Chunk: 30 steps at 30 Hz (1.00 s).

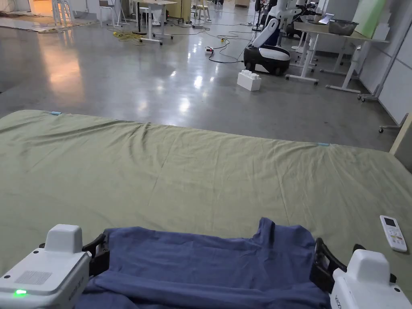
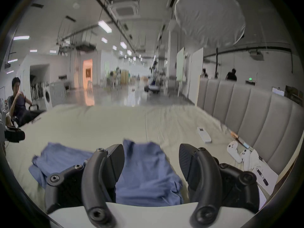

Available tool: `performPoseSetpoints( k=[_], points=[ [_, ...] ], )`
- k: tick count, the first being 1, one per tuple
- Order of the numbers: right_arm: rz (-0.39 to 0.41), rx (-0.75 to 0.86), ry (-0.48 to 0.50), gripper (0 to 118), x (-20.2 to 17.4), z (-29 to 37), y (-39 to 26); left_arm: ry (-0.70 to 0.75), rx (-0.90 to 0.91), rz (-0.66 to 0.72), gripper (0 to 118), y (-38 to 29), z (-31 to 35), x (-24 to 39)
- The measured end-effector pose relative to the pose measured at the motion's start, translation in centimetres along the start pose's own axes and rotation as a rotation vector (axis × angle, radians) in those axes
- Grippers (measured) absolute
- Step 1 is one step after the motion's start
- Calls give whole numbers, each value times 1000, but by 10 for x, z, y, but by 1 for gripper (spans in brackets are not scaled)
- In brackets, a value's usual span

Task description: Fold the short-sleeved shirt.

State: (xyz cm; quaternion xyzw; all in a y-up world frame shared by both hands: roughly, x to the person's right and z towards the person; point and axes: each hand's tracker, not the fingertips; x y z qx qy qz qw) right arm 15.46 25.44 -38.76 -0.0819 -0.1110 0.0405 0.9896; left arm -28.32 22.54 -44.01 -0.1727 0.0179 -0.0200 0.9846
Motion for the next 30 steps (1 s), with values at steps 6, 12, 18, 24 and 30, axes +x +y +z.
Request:
performPoseSetpoints(
  k=[6,12,18,24,30],
  points=[
    [0,103,18,14,-24,27,15,-5,133,-9,11,15,45,19],
    [5,157,28,0,-32,42,19,-32,162,-28,1,14,70,26],
    [11,139,35,0,-32,43,16,5,100,-12,0,2,69,14],
    [10,65,43,0,-27,37,3,-14,-197,60,0,-25,26,-26],
    [20,-2,41,0,-23,32,-13,-38,-490,120,5,-52,-33,-55]
  ],
)
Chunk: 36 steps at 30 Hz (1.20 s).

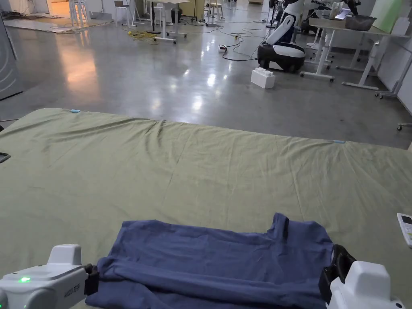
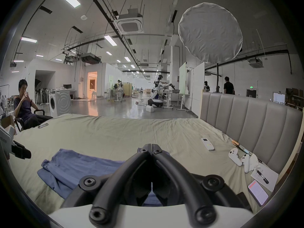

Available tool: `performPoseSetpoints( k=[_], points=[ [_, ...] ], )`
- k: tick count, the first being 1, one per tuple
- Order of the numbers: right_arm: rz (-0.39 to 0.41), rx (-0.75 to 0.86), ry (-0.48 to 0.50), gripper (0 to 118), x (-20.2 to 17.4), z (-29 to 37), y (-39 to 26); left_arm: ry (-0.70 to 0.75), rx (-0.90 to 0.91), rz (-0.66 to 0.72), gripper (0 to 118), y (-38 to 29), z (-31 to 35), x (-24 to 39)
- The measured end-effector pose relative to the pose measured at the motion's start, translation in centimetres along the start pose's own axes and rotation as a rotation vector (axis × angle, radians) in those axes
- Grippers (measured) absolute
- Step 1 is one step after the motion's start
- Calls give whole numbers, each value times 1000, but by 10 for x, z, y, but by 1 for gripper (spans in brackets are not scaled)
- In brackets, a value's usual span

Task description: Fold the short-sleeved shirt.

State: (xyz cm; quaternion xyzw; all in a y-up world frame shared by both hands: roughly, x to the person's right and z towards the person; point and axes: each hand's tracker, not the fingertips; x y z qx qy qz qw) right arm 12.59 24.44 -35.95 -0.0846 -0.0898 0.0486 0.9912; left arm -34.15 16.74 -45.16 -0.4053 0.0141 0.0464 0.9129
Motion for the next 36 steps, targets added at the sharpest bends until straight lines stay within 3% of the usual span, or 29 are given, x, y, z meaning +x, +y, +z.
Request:
performPoseSetpoints(
  k=[2,3,5,10,12,20,24,27,29,31,33,36],
  points=[
    [10,-11,-4,0,2,-1,-4,-1,-33,29,23,2,-15,-5],
    [15,-21,-6,0,3,-1,-6,-12,-79,27,41,4,-23,-5],
    [21,-42,-9,0,6,-2,-10,-1,-149,35,64,7,-39,-5],
    [28,-80,-26,0,14,-1,-18,32,-353,-48,68,2,-78,-1],
    [33,-91,-33,0,17,0,-20,31,-326,-54,69,-2,-76,1],
    [-18,-165,-60,0,40,0,-34,59,-279,-93,53,-12,-65,18],
    [-65,-248,-96,0,66,-10,-47,10,-261,-125,13,-14,-60,15],
    [-48,-403,-74,2,88,-29,-63,-27,-222,-64,7,-12,-48,7],
    [-58,-524,-27,15,103,-44,-75,-53,-176,-50,6,-13,-38,3],
    [-70,-626,-9,46,112,-58,-87,-60,-157,-60,6,-14,-26,4],
    [-57,-696,19,68,115,-70,-97,-67,-125,-63,6,-15,-20,4],
    [-14,-760,82,73,113,-85,-111,-68,-119,-51,6,-16,-26,-2]
  ],
)
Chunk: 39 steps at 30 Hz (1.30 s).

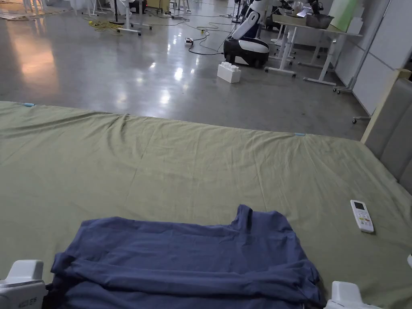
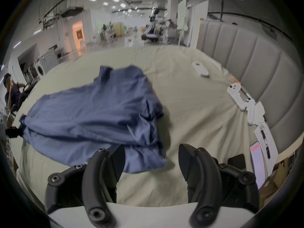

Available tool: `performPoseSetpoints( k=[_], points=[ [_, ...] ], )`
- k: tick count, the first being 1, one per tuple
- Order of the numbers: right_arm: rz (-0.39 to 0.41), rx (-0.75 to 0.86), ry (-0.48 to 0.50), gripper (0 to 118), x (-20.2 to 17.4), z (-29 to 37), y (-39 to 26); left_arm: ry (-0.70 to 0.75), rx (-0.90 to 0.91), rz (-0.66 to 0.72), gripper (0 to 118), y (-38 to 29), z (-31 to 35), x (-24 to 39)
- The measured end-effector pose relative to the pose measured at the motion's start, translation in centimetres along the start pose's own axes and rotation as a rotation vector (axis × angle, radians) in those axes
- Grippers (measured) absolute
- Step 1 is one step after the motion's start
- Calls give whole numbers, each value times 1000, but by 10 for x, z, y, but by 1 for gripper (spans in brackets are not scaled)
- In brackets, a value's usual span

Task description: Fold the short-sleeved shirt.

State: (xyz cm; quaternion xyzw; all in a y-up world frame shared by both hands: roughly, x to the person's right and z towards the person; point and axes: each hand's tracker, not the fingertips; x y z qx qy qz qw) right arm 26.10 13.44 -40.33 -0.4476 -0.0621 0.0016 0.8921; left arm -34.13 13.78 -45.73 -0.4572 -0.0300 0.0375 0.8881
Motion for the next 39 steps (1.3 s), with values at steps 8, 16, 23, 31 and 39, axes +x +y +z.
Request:
performPoseSetpoints(
  k=[8,16,23,31,39],
  points=[
    [49,-98,-21,73,-18,-30,-11,16,-6,1,6,-5,5,10],
    [54,-82,3,16,-24,-19,-4,14,7,2,6,-4,2,6],
    [56,-26,-3,7,-28,12,11,-16,34,2,6,12,21,4],
    [69,79,20,7,-26,65,44,-57,113,3,5,39,62,-1],
    [119,112,17,7,-16,119,37,-52,141,-3,5,28,115,-13]
  ],
)
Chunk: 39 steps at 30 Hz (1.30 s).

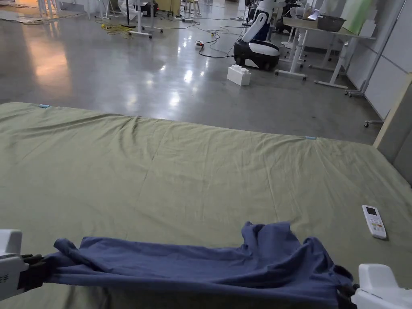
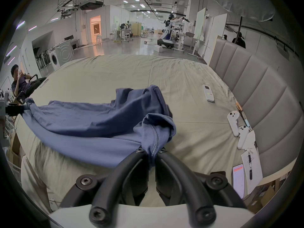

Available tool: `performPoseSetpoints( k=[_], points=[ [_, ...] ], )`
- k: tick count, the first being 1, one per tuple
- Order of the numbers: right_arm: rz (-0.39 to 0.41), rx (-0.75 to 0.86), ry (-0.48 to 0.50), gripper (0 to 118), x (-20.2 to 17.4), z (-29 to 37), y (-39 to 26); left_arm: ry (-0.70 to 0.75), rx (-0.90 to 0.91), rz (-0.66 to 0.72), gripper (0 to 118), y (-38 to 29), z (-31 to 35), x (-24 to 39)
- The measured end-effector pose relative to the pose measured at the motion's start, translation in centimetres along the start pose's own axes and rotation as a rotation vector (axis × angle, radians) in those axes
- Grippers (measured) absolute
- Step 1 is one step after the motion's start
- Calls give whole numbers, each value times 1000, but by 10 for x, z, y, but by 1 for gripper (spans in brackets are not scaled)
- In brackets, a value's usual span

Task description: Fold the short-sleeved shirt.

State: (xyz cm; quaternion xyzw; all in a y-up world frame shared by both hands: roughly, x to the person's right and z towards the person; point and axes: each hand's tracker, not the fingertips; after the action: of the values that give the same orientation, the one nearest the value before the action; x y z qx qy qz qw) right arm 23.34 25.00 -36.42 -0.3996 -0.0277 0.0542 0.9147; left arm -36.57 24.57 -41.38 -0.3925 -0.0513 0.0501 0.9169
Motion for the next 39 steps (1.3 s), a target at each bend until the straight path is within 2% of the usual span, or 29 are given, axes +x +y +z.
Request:
performPoseSetpoints(
  k=[8,15,23,26,27,29,30,33,35,36,39],
  points=[
    [33,-127,-6,7,-20,20,-76,10,-92,-23,5,-70,27,-1],
    [3,-220,-10,7,-34,5,-141,44,-191,19,5,-127,14,-7],
    [8,-238,-29,7,-42,-28,-165,108,-263,25,5,-162,-35,-14],
    [20,-220,-51,10,-48,-26,-163,131,-264,2,5,-154,-34,-11],
    [22,-226,-72,19,-49,-21,-158,133,-262,-4,6,-152,-33,-10],
    [32,-209,-141,48,-52,-11,-146,137,-260,-9,8,-144,-28,-5],
    [35,-183,-162,62,-53,-5,-139,134,-244,-17,15,-139,-25,-2],
    [27,-55,-201,65,-58,16,-108,97,-120,-30,40,-119,-15,11],
    [-4,46,-189,66,-62,25,-85,84,-17,-47,44,-100,-11,23],
    [-20,87,-180,69,-64,27,-76,80,26,-58,53,-94,-9,30],
    [-67,239,-134,76,-74,30,-49,79,173,-105,55,-71,-5,51]
  ],
)
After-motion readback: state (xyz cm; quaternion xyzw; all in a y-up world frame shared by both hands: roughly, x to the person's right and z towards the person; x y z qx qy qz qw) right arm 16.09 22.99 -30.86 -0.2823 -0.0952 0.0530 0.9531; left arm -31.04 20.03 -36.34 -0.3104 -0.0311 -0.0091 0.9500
